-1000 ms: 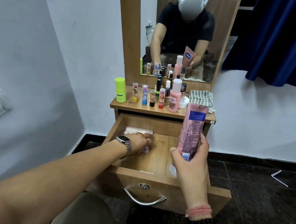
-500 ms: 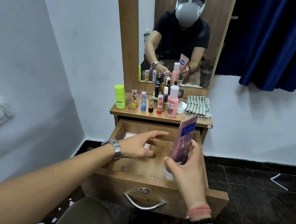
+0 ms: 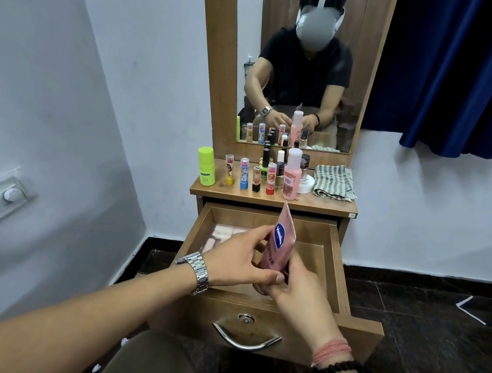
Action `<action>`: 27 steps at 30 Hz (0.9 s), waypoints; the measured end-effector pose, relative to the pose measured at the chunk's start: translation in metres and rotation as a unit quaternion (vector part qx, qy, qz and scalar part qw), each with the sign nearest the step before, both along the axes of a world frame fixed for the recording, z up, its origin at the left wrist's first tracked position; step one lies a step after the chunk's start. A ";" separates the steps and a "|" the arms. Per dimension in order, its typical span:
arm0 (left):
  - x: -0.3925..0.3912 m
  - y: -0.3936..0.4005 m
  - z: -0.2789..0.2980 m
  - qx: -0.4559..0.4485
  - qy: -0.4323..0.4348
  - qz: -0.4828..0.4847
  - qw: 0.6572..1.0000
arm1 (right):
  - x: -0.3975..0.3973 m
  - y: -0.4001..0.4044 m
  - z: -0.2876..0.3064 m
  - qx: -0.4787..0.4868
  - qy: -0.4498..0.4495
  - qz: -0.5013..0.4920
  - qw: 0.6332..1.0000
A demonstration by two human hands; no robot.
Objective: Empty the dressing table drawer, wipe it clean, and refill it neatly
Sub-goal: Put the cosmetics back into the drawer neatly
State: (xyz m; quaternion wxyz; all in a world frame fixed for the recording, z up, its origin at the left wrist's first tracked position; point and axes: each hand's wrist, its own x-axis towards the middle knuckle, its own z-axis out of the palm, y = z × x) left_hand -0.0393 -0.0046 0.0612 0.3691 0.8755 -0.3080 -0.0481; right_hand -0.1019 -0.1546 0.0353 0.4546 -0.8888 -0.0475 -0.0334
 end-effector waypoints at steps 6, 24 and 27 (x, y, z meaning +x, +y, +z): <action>0.014 0.014 -0.003 0.074 -0.096 0.034 0.992 | 0.003 0.000 -0.001 0.017 0.006 -0.015 1.000; 0.041 0.033 -0.027 0.398 -0.159 -0.007 0.903 | 0.006 -0.011 -0.002 0.161 0.011 -0.073 0.984; 0.043 0.033 -0.028 0.412 -0.163 -0.004 0.896 | 0.006 -0.010 -0.001 0.164 0.014 -0.075 0.983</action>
